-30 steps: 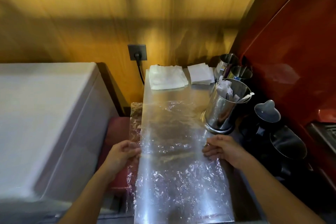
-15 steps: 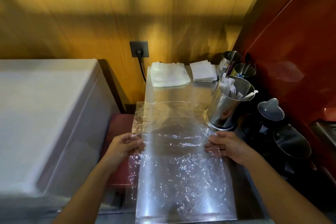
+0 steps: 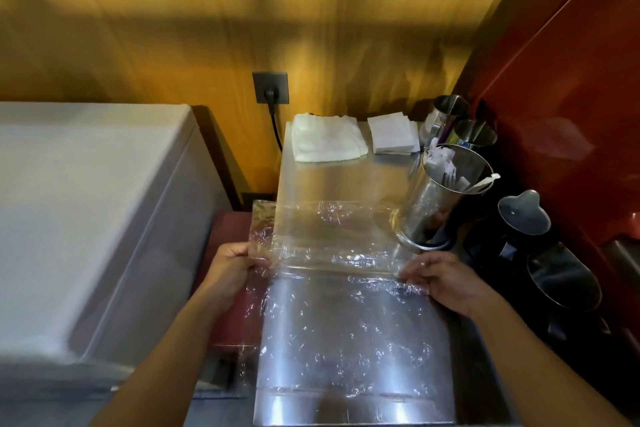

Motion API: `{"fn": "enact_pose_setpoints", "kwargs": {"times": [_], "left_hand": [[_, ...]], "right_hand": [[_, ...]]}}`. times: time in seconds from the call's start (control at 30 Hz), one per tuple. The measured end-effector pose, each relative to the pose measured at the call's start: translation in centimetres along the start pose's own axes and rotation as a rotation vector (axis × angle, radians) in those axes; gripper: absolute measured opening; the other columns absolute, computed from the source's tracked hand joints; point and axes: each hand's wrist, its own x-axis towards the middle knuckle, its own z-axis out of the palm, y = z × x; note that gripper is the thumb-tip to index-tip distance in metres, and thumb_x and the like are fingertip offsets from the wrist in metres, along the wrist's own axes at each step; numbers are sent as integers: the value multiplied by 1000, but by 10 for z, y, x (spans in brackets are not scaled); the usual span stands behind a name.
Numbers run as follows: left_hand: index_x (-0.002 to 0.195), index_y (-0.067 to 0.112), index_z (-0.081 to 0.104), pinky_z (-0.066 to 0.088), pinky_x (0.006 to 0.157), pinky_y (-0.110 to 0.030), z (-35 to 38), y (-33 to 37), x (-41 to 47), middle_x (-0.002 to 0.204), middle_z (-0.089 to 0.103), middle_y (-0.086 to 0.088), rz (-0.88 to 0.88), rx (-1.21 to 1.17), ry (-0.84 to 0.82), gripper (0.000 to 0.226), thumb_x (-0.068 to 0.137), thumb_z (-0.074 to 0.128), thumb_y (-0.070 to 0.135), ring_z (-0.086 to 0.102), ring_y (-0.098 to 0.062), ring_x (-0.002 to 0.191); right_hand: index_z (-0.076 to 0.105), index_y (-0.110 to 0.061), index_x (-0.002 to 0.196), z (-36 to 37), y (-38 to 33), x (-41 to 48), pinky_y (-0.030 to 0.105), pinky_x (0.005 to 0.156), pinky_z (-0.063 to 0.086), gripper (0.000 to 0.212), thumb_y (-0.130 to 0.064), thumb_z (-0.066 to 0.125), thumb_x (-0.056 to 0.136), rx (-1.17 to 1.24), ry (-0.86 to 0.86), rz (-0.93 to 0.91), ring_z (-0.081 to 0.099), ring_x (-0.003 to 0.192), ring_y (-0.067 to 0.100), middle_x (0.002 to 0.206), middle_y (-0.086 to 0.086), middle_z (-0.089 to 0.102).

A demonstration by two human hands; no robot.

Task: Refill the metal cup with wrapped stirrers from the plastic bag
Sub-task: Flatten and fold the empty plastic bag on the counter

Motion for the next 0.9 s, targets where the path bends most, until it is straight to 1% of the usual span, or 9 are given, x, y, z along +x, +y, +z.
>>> {"fn": "enact_pose_setpoints", "kwargs": {"times": [0.07,0.2,0.33,0.47,0.6,0.63,0.7,0.77,0.9], "left_hand": [[47,2,62,47,42,-15,0,2,1,46,65,0,19,36,2,43,69,42,-28,58,-9,42],[60,-14,61,49,52,-18,-2,11,5,72,71,-11,106,93,-6,29,67,36,-26,63,-18,65],[58,-3,63,54,63,-25,-4,21,10,68,73,-7,82,-52,46,37,68,34,-24,65,-26,72],[81,-1,66,47,79,-42,-13,32,7,74,73,-12,-82,-172,-33,26,75,43,9,60,-36,83],[86,5,71,48,84,-52,-18,37,0,89,69,-21,-246,-139,-79,50,83,51,52,63,-38,86],[87,8,71,48,85,-56,-13,37,-3,93,68,-22,-235,-113,-74,42,78,61,48,64,-39,87],[91,9,71,52,84,-53,-5,35,-7,100,67,-22,-124,-38,-36,20,73,73,19,65,-35,84],[91,11,70,55,74,-37,1,35,-10,100,67,-19,-42,11,-4,28,71,70,-7,65,-25,77],[97,8,66,57,57,-21,3,39,-12,96,66,-12,60,7,3,39,70,62,-21,69,-15,67]], "right_hand": [[57,10,61,-1,-1,0,25,50,56,30,26,36,74,7,-2,10,69,57,25,58,18,67],[57,6,67,6,-9,-2,25,46,54,29,20,36,79,-122,-24,22,68,52,22,59,14,69],[57,12,78,18,-21,1,27,42,52,24,22,36,77,-137,102,-90,65,50,29,68,23,62],[62,11,82,23,-28,-3,32,53,51,20,20,46,75,-190,62,-163,59,62,33,79,27,61],[67,0,76,20,-25,-3,21,50,53,25,8,45,81,-135,68,-167,63,54,12,60,4,70],[67,-1,78,20,-24,-2,22,51,53,20,4,48,83,-105,57,-170,64,55,12,62,2,71],[66,-1,82,21,-23,-2,22,51,52,11,0,55,82,-104,67,-181,64,59,14,66,3,70],[63,-4,81,22,-21,-1,20,50,49,10,4,57,81,-202,126,-199,59,60,17,68,8,64],[57,-16,70,26,-15,1,28,62,43,21,2,61,80,-636,238,-302,54,70,25,73,10,58]]}}
